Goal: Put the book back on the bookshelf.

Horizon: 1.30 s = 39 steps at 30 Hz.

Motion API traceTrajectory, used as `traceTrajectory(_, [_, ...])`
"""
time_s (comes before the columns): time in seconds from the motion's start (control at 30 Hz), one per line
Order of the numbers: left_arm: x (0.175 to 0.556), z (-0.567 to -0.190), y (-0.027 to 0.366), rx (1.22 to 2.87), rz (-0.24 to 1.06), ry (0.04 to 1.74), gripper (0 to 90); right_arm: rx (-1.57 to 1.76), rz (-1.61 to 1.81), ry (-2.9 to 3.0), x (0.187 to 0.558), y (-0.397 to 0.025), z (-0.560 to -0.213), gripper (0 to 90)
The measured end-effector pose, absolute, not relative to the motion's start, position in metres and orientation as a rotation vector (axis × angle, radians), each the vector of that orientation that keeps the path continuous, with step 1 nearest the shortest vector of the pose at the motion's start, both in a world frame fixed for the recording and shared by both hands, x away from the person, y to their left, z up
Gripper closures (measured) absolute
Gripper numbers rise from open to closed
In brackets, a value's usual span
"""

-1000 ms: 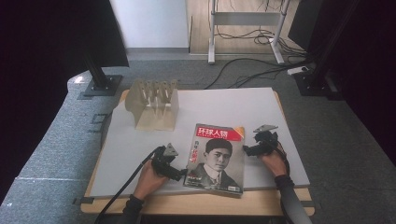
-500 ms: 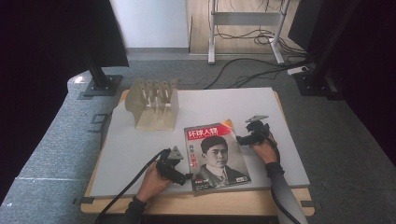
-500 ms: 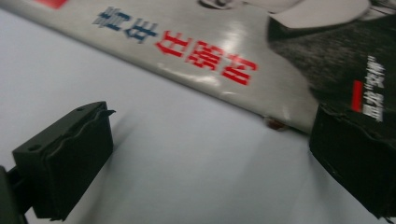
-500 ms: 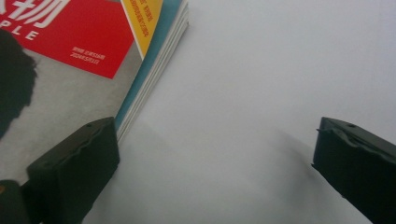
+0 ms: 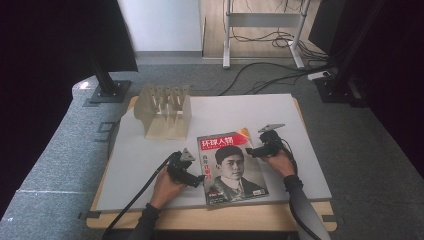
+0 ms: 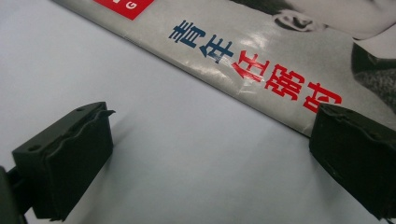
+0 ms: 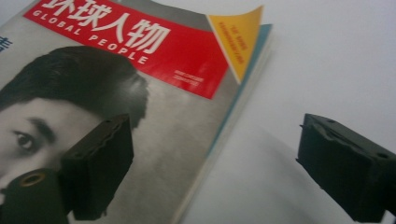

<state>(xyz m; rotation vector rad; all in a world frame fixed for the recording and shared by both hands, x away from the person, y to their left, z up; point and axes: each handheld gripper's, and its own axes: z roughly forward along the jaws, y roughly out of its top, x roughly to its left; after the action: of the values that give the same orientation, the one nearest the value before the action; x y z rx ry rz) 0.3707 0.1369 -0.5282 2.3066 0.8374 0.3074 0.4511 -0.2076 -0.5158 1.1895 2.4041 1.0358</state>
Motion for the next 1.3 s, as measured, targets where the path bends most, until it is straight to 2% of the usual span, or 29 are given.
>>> traceTrajectory(0.33, [0.37,-0.528,0.136,2.309,0.314,0.835,0.0,1.248,1.108,2.408,0.466,-0.192,-0.525,21.1])
traceTrajectory(0.47, [0.371,-0.528,0.136,2.309,0.311,0.836,0.0,1.319,1.162,2.381,0.469,-0.188,-0.525,21.3])
traceTrajectory(0.67, [0.371,-0.528,0.136,2.309,0.31,0.837,0.0,1.371,1.189,2.362,0.463,-0.194,-0.524,30.4])
traceTrajectory(0.7, [0.371,-0.528,0.136,2.309,0.309,0.838,0.0,1.39,1.229,2.376,0.458,-0.2,-0.523,35.3])
traceTrajectory(0.73, [0.371,-0.528,0.136,2.309,0.309,0.838,0.0,1.39,1.229,2.376,0.458,-0.2,-0.523,35.3])
traceTrajectory(0.77, [0.371,-0.528,0.136,2.309,0.308,0.838,0.0,1.396,1.303,2.403,0.453,-0.206,-0.521,43.1])
traceTrajectory(0.9, [0.371,-0.528,0.136,2.309,0.308,0.837,0.0,1.343,1.286,2.446,0.448,-0.201,-0.517,44.7])
traceTrajectory(1.13, [0.371,-0.528,0.136,2.31,0.307,0.836,0.0,1.25,1.152,2.469,0.463,-0.18,-0.514,49.0])
traceTrajectory(1.27, [0.371,-0.528,0.136,2.309,0.309,0.838,0.0,1.164,1.037,2.466,0.471,-0.165,-0.511,64.5])
traceTrajectory(1.3, [0.371,-0.528,0.136,2.31,0.309,0.837,0.0,1.126,1.002,2.469,0.469,-0.162,-0.509,70.9])
